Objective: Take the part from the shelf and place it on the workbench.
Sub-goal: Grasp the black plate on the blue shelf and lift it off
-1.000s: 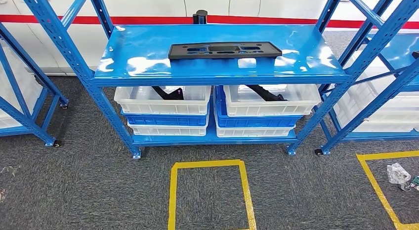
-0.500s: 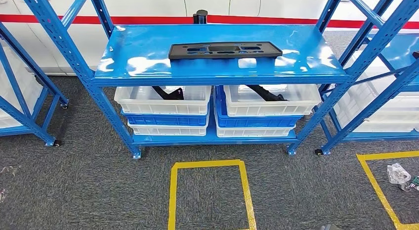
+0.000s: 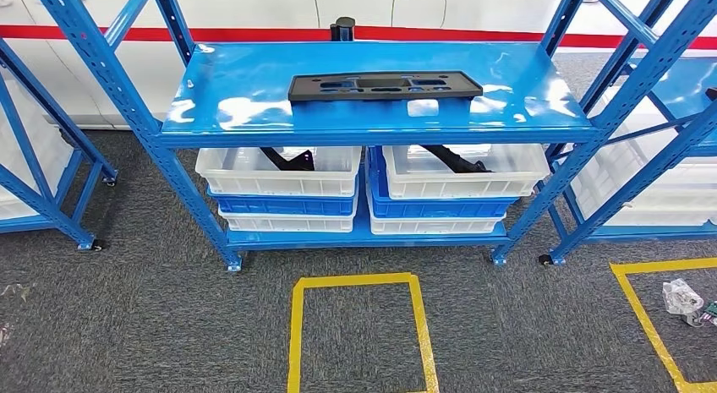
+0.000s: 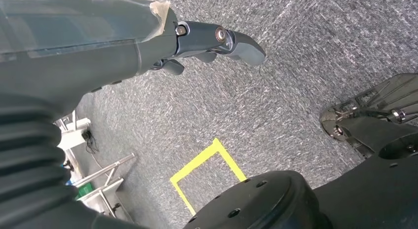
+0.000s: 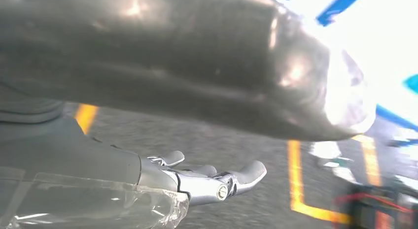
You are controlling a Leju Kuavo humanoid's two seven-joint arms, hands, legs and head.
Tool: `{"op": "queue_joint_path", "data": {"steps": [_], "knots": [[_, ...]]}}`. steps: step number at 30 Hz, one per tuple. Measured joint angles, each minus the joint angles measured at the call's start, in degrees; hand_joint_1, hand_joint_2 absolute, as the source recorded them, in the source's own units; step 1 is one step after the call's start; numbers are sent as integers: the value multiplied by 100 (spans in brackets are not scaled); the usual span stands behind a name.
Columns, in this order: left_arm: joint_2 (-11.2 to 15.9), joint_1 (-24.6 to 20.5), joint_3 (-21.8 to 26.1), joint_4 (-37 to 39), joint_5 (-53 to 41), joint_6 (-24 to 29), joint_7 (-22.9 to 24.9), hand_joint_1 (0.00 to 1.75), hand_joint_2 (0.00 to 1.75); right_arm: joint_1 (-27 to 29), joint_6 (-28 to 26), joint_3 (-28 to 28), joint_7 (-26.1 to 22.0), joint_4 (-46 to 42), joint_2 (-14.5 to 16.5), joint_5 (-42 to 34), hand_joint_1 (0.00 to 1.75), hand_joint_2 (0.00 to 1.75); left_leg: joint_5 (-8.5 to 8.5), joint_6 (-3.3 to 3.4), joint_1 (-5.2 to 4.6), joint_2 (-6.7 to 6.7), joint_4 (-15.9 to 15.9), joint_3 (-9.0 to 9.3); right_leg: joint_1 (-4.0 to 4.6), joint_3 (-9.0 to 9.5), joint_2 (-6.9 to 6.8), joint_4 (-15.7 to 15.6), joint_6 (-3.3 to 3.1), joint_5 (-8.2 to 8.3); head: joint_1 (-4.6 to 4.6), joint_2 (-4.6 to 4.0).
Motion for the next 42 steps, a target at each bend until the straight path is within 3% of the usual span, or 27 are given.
{"op": "queue_joint_path", "data": {"steps": [9,20,30,42], "knots": [[-3,0,75,37,9,24,5,0,0,20,19,824,-70,-1374,234,-959,0,0,0,0,0,0,0,1,0,-1,0,0,0,0,0,0],[-9,3,152,50,14,25,13,0,0,295,265,2202,-87,-3339,701,-1480,0,0,0,0,0,0,0,1,0,13,0,1,0,0,1,0],[-15,63,226,52,39,33,1,0,0,609,694,3647,-95,-5001,1066,-1454,0,0,3,-1,0,0,0,5,0,48,0,2,1,1,1,0],[-16,92,296,52,40,31,-24,0,0,872,1373,5718,-92,-6263,1139,-928,0,0,4,-2,1,-1,0,8,0,50,0,3,1,1,1,0]]}}
